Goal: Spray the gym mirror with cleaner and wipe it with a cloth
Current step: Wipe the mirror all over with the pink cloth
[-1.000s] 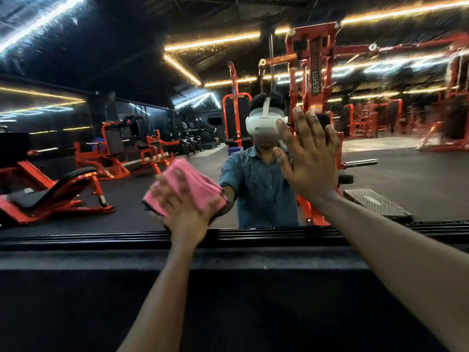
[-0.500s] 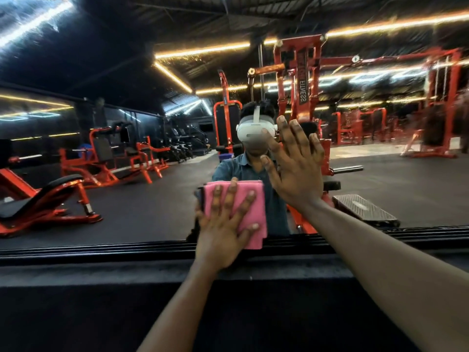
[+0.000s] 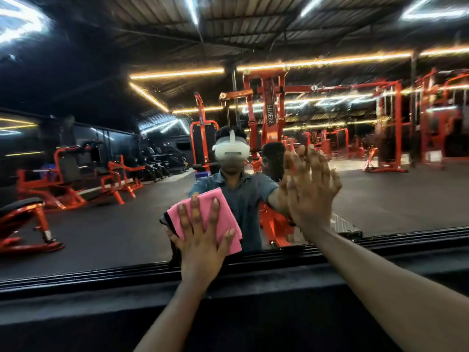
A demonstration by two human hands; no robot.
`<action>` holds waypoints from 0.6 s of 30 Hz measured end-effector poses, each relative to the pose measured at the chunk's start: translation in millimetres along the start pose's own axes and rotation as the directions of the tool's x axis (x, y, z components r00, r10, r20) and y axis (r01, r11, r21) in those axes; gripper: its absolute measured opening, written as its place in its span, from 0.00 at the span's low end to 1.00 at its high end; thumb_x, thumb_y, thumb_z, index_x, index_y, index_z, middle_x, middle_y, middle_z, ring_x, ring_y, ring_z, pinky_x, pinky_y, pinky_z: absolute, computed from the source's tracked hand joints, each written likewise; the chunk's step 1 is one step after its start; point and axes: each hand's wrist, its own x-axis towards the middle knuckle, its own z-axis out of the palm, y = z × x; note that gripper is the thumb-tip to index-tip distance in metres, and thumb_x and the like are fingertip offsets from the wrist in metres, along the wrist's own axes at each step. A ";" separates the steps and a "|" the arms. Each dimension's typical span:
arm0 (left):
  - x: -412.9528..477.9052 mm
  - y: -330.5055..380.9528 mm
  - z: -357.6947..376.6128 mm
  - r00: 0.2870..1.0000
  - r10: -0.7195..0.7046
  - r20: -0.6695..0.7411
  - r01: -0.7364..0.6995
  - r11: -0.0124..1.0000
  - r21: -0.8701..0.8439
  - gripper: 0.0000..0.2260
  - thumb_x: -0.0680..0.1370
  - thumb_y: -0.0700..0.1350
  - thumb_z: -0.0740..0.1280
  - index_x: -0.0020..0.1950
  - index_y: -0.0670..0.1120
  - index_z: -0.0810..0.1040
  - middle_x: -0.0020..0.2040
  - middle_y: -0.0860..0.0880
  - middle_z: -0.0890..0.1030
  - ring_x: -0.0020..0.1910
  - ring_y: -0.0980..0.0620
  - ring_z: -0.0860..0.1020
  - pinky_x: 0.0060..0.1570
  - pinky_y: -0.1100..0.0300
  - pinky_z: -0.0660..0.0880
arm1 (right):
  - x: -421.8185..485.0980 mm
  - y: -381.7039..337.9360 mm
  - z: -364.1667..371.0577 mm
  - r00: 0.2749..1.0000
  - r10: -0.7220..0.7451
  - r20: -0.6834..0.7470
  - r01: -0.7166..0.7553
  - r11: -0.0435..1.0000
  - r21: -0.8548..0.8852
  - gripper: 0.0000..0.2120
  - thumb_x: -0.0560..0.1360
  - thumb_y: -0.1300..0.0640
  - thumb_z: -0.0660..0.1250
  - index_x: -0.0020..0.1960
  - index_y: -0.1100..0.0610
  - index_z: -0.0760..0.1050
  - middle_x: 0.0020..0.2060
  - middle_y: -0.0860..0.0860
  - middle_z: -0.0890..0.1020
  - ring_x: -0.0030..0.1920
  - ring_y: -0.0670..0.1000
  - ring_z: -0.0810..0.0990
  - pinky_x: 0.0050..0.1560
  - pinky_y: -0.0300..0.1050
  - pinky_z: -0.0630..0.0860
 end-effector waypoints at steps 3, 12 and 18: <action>11.4 -19.1 -10.5 0.985 0.171 0.019 -0.171 0.984 0.046 0.35 0.81 0.71 0.49 0.85 0.60 0.46 0.85 0.48 0.38 0.83 0.42 0.36 0.73 0.30 0.30 | -5.0 31.1 4.4 0.993 -0.067 0.092 0.074 0.994 -0.075 0.29 0.85 0.38 0.41 0.83 0.43 0.56 0.85 0.48 0.52 0.84 0.53 0.51 0.77 0.66 0.55; 152.0 11.5 -73.0 0.962 0.023 -0.273 -0.014 0.999 0.032 0.36 0.80 0.72 0.48 0.85 0.60 0.45 0.86 0.47 0.42 0.84 0.42 0.40 0.74 0.23 0.40 | -8.3 37.2 19.5 0.996 -0.073 0.053 0.077 0.993 -0.084 0.29 0.84 0.41 0.50 0.84 0.42 0.52 0.85 0.48 0.49 0.84 0.53 0.49 0.79 0.64 0.52; 104.3 37.6 -39.0 0.965 0.184 -0.185 -0.165 0.980 0.111 0.35 0.81 0.70 0.48 0.86 0.57 0.48 0.86 0.45 0.43 0.84 0.40 0.41 0.73 0.22 0.47 | -11.2 37.6 21.3 0.996 -0.072 0.049 0.076 0.995 -0.071 0.30 0.84 0.43 0.54 0.84 0.41 0.51 0.85 0.48 0.49 0.84 0.52 0.48 0.79 0.61 0.49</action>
